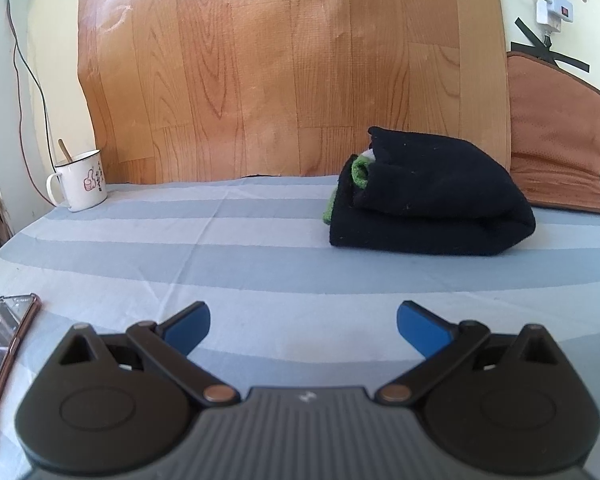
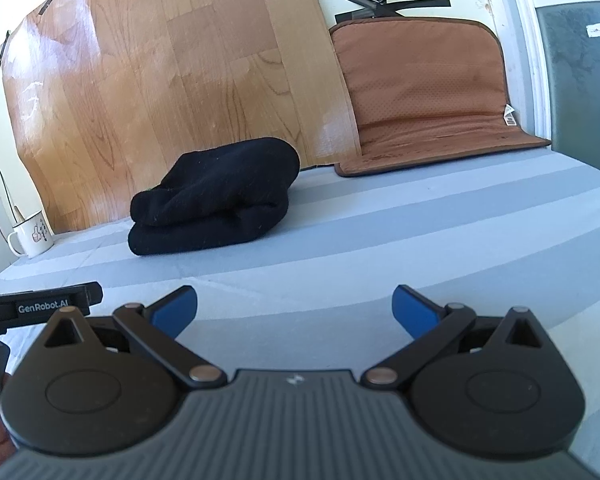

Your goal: Fold small clothes

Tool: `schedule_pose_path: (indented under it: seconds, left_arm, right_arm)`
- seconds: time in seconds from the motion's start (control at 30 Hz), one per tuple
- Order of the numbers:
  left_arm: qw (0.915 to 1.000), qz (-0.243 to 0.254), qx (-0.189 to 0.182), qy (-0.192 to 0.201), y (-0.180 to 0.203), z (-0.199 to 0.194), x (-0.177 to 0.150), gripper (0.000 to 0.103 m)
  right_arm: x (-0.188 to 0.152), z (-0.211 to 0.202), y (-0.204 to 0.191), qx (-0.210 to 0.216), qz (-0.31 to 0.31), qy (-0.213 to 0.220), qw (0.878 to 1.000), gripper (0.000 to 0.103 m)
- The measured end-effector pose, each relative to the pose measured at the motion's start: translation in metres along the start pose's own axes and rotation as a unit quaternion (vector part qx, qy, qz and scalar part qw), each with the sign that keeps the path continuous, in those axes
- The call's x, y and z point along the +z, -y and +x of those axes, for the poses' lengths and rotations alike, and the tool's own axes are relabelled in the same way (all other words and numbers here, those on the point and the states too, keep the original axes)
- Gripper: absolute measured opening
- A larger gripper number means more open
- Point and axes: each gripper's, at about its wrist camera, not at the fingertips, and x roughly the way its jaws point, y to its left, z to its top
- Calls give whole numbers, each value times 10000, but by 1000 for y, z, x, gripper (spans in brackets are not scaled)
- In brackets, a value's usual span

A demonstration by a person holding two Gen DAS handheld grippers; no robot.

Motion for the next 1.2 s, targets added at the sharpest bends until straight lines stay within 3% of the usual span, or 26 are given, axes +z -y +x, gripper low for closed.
schedule_pose_path:
  seconds: [0.73, 1.2]
  left_arm:
    - [9999, 139, 28, -12, -1, -1, 1, 103]
    - [9999, -42, 74, 81, -9, -4, 2, 103]
  right_arm:
    - [-1, -2, 0, 7, 11, 61, 10000, 103]
    - [0, -1, 0, 54, -24, 2, 10000, 103]
